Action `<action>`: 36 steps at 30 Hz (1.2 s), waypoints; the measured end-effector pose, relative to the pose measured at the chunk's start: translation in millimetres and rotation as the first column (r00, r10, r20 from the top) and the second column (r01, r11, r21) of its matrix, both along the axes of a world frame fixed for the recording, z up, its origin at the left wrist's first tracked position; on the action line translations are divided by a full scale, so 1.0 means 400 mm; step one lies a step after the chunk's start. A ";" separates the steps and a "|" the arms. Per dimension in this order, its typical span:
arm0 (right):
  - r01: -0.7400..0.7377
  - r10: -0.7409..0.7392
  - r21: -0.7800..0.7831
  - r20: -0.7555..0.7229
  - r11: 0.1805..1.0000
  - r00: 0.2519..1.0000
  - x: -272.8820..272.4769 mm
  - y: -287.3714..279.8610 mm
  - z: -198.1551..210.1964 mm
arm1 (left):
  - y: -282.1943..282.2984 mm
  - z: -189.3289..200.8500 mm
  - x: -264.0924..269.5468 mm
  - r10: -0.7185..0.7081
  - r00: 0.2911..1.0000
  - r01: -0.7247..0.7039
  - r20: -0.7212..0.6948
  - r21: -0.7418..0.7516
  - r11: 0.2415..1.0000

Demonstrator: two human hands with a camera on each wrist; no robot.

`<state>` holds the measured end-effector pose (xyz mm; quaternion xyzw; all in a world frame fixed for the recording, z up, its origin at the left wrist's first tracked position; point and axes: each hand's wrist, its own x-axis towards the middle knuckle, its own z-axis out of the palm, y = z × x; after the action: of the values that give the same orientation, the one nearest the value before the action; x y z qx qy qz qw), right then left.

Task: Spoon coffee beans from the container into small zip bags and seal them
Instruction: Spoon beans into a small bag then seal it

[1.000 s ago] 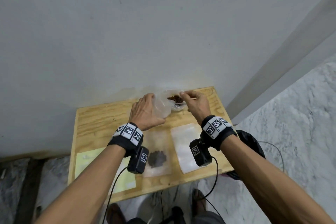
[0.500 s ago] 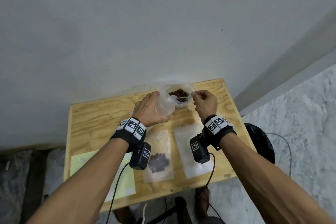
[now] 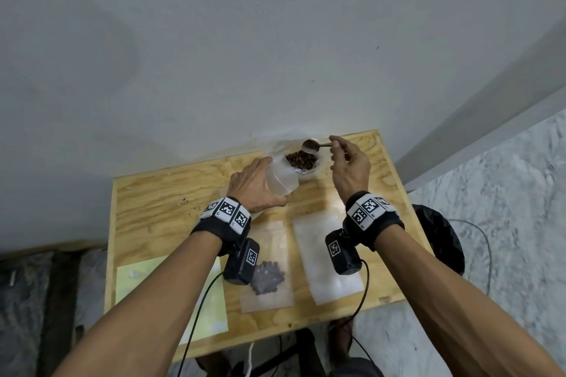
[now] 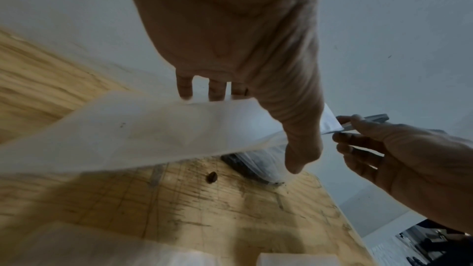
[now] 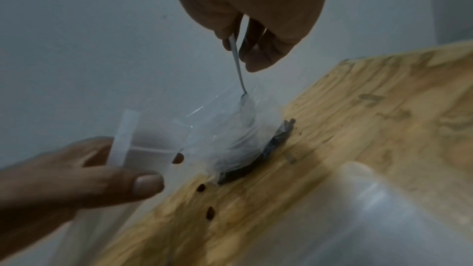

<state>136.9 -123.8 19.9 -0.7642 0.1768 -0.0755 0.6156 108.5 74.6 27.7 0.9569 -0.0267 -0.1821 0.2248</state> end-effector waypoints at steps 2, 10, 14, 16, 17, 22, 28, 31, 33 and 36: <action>-0.019 0.021 -0.048 0.023 0.999 1.000 -0.007 -0.013 0.003 | 0.000 -0.002 -0.003 -0.014 1.000 0.014 0.012 0.014 1.000; 0.094 -0.089 0.018 -0.196 0.995 0.977 -0.035 0.018 -0.051 | -0.007 -0.017 -0.023 -0.037 0.999 0.037 0.033 -0.012 0.999; 0.206 -0.171 0.090 -0.297 0.974 0.939 -0.032 0.025 -0.052 | -0.006 -0.020 -0.033 -0.035 0.999 0.035 0.025 -0.008 0.999; 0.256 -0.194 0.154 -0.330 0.954 0.924 -0.030 0.017 -0.044 | -0.002 -0.019 -0.036 -0.030 0.999 0.030 0.022 -0.001 1.000; 0.276 -0.202 0.188 -0.340 0.943 0.919 -0.028 0.011 -0.042 | 0.000 -0.018 -0.036 -0.027 0.999 0.027 0.018 0.004 1.000; 0.335 -0.218 0.317 -0.352 0.887 0.910 -0.039 -0.029 -0.011 | 0.004 0.003 -0.036 -0.024 1.000 0.024 0.016 0.017 1.000; 0.261 -0.174 0.350 -0.262 0.900 0.949 -0.058 -0.075 0.073 | 0.009 0.028 -0.029 0.004 1.000 -0.004 0.017 -0.002 1.000; 0.157 -0.098 0.324 -0.190 0.933 0.977 -0.072 -0.078 0.124 | 0.010 0.035 -0.028 0.010 1.000 -0.010 0.022 -0.007 1.000; 0.084 -0.046 0.292 -0.133 0.953 0.990 -0.082 -0.070 0.151 | 0.007 0.037 -0.028 0.013 1.000 -0.012 0.026 -0.011 1.000; -0.030 0.039 0.186 -0.048 0.982 0.998 -0.097 -0.050 0.172 | 0.001 0.040 -0.027 0.016 0.999 -0.016 0.033 -0.017 1.000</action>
<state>98.2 -143.8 88.6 -0.7083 0.1855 -0.0284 0.6806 97.8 75.1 43.9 0.9581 -0.0243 -0.1641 0.2336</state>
